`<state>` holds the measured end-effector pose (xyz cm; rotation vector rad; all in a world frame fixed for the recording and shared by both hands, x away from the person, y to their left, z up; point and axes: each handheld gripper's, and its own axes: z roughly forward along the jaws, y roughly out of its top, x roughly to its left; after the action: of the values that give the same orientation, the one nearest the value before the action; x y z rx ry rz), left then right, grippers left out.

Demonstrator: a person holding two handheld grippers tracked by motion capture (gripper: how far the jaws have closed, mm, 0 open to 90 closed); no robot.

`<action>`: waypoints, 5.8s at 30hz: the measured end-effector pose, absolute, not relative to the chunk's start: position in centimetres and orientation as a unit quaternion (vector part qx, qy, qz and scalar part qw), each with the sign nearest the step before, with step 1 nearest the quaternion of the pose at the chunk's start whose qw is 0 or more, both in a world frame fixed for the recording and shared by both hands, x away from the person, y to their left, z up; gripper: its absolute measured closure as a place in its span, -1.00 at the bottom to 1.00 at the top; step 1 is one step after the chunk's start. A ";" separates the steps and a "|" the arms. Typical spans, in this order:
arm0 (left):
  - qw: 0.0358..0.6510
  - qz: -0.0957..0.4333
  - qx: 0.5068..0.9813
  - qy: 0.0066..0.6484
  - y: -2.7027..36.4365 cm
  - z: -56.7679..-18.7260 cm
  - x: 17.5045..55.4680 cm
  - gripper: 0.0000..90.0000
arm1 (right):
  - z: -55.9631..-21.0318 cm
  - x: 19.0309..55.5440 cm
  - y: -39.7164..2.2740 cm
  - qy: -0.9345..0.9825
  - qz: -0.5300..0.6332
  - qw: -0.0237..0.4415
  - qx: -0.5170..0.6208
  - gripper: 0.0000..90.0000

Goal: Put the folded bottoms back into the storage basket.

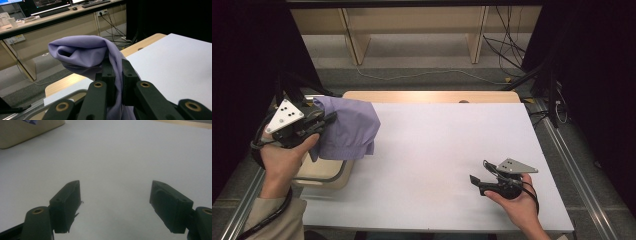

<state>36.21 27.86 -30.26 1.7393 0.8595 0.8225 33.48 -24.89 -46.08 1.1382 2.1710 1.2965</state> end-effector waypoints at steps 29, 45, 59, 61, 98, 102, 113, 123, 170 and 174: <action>0.484 0.333 0.719 0.371 29.6 -29.9 36.1 0.85 | -46.1 33.5 -24.9 0.769 0.460 0.184 0.404 -0.42; 0.480 0.334 0.719 0.376 30.5 -29.5 35.9 0.85 | -46.1 33.5 -24.9 0.769 0.460 0.184 0.404 -0.42; 0.475 0.333 0.719 0.382 31.1 -29.4 35.7 0.85 | -46.1 33.5 -24.9 0.769 0.460 0.184 0.404 -0.42; 0.474 0.333 0.719 0.383 31.2 -29.4 35.7 0.85 | -46.1 33.5 -24.9 0.769 0.460 0.183 0.405 -0.42; 0.462 0.331 0.723 0.392 32.5 -29.0 35.5 0.85 | -46.1 33.5 -24.9 0.768 0.460 0.185 0.405 -0.42; 0.460 0.329 0.725 0.393 32.7 -28.9 35.6 0.85 | -46.1 33.6 -24.9 0.768 0.460 0.183 0.406 -0.42; 0.458 0.329 0.725 0.396 34.1 -28.6 35.8 0.85 | -46.1 33.7 -24.9 0.768 0.458 0.184 0.408 -0.42; 0.448 0.323 0.732 0.400 34.8 -28.9 36.2 0.85 | -46.1 33.7 -24.9 0.768 0.457 0.184 0.409 -0.42; 0.391 0.296 0.766 0.416 36.2 -30.6 38.1 0.85 | -46.1 33.7 -24.9 0.768 0.456 0.186 0.410 -0.42; 0.385 0.292 0.770 0.416 36.0 -30.9 38.4 0.85 | -46.1 33.7 -24.8 0.768 0.455 0.186 0.409 -0.42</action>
<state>38.40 36.02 -30.92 1.9613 1.0602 0.7432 33.72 -24.82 -46.15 1.1529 2.1642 1.2826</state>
